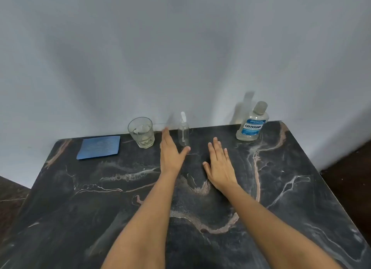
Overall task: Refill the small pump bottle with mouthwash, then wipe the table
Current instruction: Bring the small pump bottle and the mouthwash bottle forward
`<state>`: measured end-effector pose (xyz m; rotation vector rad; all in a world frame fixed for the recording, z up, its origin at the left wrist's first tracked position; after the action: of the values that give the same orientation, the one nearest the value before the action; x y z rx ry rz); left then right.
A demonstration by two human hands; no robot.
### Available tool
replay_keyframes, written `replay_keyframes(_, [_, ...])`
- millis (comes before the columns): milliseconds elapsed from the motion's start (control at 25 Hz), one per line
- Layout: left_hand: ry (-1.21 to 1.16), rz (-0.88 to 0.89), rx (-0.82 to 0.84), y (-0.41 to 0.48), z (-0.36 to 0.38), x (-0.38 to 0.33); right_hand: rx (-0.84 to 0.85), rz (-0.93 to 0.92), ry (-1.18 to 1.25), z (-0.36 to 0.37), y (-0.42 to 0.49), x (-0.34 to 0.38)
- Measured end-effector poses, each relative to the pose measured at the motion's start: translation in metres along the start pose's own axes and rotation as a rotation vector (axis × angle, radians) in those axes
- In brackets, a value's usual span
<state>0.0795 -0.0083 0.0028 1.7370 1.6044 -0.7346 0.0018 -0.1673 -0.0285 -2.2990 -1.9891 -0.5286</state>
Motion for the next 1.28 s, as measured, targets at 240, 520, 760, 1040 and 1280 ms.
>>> replay_keyframes(240, [-0.119,-0.025,0.010,0.025,0.018,-0.001,-0.071,-0.024,-0.001,0.008,0.002,-0.001])
replay_keyframes(520, [-0.191,0.109,-0.035,-0.015,0.010,0.010,-0.167,-0.012,0.061,0.002,-0.003,-0.002])
replay_keyframes(760, [-0.202,0.179,-0.080,-0.094,-0.005,0.022,-0.149,0.032,0.148,-0.003,-0.053,0.001])
replay_keyframes(1040, [-0.149,0.190,-0.042,-0.215,-0.028,0.026,-0.134,0.025,0.201,-0.026,-0.156,0.007])
replay_keyframes(1280, [-0.114,0.204,-0.006,-0.289,-0.041,0.029,-0.152,0.040,0.231,-0.045,-0.215,0.006])
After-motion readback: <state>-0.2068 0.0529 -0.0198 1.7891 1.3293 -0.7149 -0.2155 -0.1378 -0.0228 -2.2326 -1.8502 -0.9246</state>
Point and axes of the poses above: each hand's wrist, its own y-axis towards the middle knuckle, its own z-axis out of the palm, x = y × z, the point moved 8 cm from there along y, towards the middle knuckle, and after that the axes turned 5 degrees about -x, right-handed, at the moved point
